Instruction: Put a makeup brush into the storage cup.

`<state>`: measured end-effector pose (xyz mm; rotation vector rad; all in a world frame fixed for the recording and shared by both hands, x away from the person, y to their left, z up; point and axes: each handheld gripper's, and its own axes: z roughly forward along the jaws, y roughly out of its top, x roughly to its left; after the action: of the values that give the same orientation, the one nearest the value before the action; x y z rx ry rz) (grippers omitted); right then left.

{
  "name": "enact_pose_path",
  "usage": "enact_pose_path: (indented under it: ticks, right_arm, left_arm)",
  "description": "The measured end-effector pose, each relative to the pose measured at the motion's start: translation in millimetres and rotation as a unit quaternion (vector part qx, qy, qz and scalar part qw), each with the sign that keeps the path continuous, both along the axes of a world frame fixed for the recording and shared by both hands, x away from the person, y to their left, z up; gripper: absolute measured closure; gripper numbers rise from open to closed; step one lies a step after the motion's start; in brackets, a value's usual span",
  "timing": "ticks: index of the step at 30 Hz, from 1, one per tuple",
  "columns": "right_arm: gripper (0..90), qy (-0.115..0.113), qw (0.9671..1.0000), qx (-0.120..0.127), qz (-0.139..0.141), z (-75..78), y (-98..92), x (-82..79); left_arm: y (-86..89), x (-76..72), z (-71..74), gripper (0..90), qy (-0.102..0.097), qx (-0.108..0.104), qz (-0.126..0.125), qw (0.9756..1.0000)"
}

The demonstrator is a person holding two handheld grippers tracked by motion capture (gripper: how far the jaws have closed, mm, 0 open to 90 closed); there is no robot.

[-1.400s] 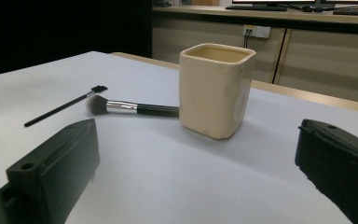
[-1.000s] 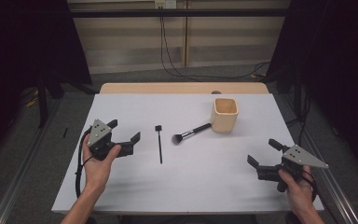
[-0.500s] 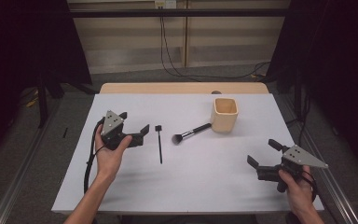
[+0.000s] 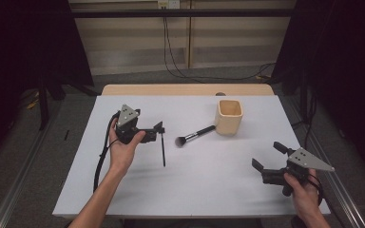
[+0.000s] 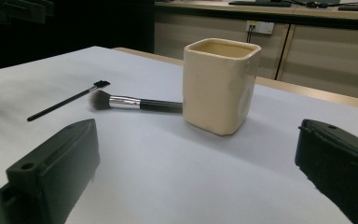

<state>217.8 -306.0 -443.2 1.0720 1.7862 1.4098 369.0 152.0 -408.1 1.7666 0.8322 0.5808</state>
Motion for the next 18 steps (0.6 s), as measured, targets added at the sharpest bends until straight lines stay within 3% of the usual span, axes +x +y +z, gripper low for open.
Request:
enact_pose_path:
  ticks: [3, 9, 12, 18]
  right_arm:
    - [0.0, 0.001, 1.0, 0.001, 0.0, 0.1, -0.1, -0.3]
    - [0.0, 0.0, 1.0, 0.001, 0.001, 0.1, -0.2, -0.3]
    - [0.0, 0.001, 1.0, 0.0, 0.0, 0.0, -0.3, -0.1]
    - [0.0, 0.001, 1.0, 0.001, -0.001, 0.1, -0.2, -0.4]
  left_arm:
    - [-1.2, 5.3, 0.8, 4.5, 0.025, 0.02, -0.003, 0.9995]
    - [-4.1, 8.0, 4.3, 4.5, 0.04, 0.037, 0.005, 0.9985]
    - [-5.0, 10.3, 6.0, 4.6, 0.072, 0.046, -0.009, 0.9963]
    - [-8.8, 11.7, 7.3, 4.6, 0.083, 0.075, 0.0, 0.9937]
